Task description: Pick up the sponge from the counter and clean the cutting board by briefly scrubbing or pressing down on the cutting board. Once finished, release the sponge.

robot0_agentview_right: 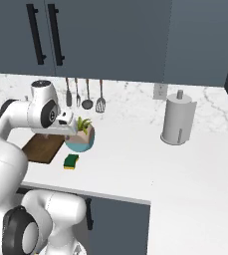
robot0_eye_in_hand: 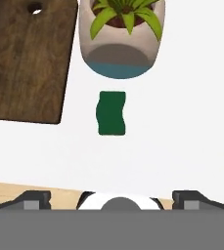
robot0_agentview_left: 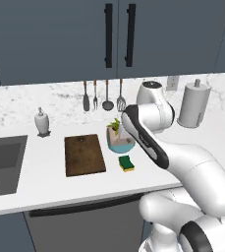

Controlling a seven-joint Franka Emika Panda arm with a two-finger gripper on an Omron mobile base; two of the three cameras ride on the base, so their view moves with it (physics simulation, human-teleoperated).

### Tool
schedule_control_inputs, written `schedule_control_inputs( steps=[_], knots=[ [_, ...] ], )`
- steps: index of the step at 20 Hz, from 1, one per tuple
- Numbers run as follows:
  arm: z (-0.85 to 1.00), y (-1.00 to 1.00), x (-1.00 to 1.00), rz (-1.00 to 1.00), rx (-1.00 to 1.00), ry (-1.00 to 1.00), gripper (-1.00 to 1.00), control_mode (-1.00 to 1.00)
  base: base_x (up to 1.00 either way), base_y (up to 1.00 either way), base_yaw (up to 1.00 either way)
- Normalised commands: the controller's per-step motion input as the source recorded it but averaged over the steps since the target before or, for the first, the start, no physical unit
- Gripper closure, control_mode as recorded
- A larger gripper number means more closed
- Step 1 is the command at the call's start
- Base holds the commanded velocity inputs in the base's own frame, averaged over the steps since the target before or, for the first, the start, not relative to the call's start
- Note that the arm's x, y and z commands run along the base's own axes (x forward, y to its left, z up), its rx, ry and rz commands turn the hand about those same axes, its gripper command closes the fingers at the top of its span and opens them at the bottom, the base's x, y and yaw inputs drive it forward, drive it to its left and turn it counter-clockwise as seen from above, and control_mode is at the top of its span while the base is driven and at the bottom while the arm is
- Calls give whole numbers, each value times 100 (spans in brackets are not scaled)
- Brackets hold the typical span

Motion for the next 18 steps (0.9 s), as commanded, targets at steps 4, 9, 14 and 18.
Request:
schedule_control_inputs(
  steps=[4, 9, 14, 18],
  knots=[
    [-68, 0, -1, 0, -2, -1, -100, -100, 0, 0, 0],
    [-49, 0, 4, 0, 2, 0, -100, -100, 0, 0, 0],
    [-41, 1, 0, 0, 0, 0, -100, -100, 0, 0, 0],
    [-38, 1, 0, 0, 0, 0, -100, -100, 0, 0, 0]
  ],
)
